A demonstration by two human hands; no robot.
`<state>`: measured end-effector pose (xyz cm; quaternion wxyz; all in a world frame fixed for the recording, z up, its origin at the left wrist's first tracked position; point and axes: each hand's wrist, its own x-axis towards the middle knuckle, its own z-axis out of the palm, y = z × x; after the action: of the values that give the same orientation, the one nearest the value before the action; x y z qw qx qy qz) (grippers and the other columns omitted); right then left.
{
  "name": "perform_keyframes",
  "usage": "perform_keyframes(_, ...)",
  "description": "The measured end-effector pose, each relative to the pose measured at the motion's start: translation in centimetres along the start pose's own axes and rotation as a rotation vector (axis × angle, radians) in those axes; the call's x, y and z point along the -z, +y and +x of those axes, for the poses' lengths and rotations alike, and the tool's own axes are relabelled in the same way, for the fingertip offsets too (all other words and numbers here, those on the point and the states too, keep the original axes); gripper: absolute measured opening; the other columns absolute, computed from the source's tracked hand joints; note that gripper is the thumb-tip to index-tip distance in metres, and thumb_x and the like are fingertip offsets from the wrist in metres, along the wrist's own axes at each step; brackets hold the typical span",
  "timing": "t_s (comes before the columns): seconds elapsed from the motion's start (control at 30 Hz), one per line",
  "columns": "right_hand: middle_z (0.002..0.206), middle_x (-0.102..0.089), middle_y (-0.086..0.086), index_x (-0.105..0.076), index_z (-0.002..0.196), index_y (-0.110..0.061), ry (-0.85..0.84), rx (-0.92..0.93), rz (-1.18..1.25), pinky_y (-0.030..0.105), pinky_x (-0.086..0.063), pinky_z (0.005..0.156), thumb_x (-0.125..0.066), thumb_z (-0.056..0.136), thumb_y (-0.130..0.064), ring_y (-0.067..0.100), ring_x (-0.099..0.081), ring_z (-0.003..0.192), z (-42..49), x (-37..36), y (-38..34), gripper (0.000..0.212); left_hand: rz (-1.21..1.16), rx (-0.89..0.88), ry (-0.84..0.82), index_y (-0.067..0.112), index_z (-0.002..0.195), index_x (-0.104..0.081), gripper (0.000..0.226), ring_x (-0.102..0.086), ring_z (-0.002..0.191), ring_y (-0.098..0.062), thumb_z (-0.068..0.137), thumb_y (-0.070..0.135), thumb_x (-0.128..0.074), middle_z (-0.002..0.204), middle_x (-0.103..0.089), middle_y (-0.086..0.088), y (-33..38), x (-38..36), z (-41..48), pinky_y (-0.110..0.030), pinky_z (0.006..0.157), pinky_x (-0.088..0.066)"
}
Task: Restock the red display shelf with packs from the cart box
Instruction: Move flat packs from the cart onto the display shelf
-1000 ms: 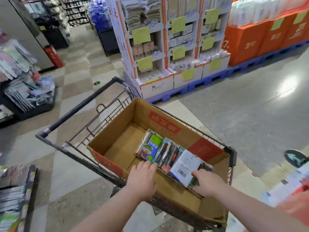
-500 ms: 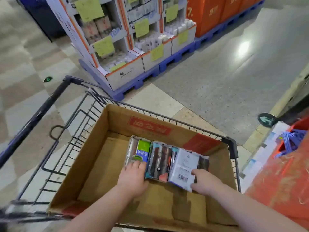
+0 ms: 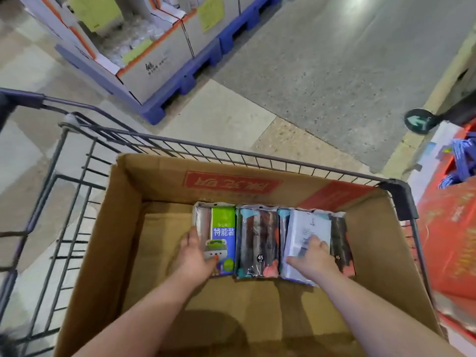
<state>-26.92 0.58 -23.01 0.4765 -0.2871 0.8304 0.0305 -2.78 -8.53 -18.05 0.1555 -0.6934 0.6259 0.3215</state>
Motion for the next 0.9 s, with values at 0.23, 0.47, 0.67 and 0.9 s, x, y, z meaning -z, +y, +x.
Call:
perform_keyframes(0.23,0.155,-0.009,0.015,0.004,0.152,-0.015,0.111,-0.137,0.088,0.044,-0.029,0.110,-0.068,0.072,-0.064,0.042,-0.022,0.138,1.5,-2.0,-0.6,0.118,-0.222,0.156,0.060,0.014,0.142,-0.034,0.085,-0.057,0.111,-0.039,0.070,0.032,-0.076,0.131,-0.051,-0.016,0.0,-1.4,3.6,-0.045,0.094,-0.050)
perform_keyframes(0.47,0.152,-0.013,0.011,0.001,0.151,-0.021,0.089,-0.110,0.160,0.043,-0.035,0.105,-0.071,0.076,-0.035,0.039,-0.028,0.135,0.8,-1.2,-0.4,0.105,-0.420,0.199,0.108,0.009,0.109,-0.052,0.051,-0.061,0.098,-0.033,0.071,0.026,-0.082,0.114,-0.060,-0.016,0.9,-1.4,4.4,-0.040,0.086,-0.051)
perform_keyframes(0.67,0.111,-0.056,0.009,-0.030,0.141,-0.014,0.135,-0.150,0.650,0.038,-0.047,0.086,-0.057,0.080,-0.005,0.031,-0.056,0.099,0.4,1.9,2.5,0.067,-0.543,0.140,0.101,0.015,0.102,-0.045,0.036,-0.058,0.088,-0.027,0.081,0.013,-0.074,0.107,-0.062,-0.014,0.9,-1.4,3.0,-0.033,0.079,-0.047)
perform_keyframes(0.9,0.106,-0.055,0.013,-0.037,0.128,-0.007,0.297,-0.258,0.742,0.046,-0.049,0.088,-0.069,0.084,-0.030,0.039,-0.058,0.102,0.4,2.6,3.2,0.060,-0.713,0.187,0.164,0.018,0.104,-0.049,0.029,-0.064,0.084,-0.029,0.084,0.015,-0.070,0.094,-0.064,-0.007,0.8,-0.2,1.1,-0.042,0.083,-0.054)
